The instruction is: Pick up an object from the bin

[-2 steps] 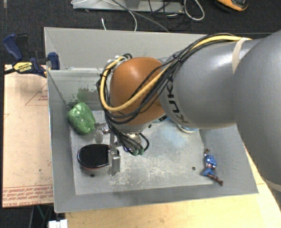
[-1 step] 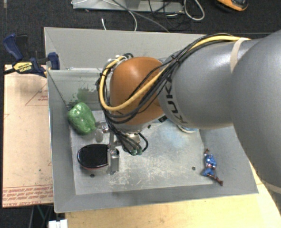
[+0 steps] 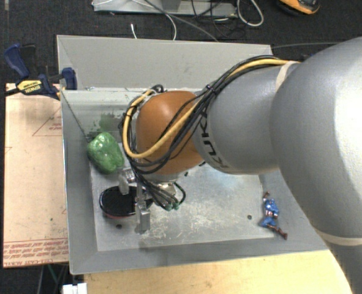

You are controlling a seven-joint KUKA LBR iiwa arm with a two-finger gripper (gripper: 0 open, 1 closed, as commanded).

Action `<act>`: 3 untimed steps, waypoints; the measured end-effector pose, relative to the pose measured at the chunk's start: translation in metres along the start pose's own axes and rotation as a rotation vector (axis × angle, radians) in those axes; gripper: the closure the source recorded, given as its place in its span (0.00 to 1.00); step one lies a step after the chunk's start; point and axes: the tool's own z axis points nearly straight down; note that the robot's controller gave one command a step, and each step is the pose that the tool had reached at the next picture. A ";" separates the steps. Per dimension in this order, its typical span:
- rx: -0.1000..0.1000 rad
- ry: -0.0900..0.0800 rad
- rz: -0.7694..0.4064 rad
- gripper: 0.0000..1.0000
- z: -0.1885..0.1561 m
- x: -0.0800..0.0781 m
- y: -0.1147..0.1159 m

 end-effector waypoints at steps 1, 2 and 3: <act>-0.003 -0.035 -0.028 0.00 0.038 -0.011 -0.006; -0.005 -0.015 0.190 1.00 0.043 -0.003 0.003; -0.005 -0.015 0.191 1.00 0.043 -0.003 0.003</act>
Offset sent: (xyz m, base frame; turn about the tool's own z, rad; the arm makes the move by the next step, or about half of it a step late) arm -0.0001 0.0024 -0.0452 0.1901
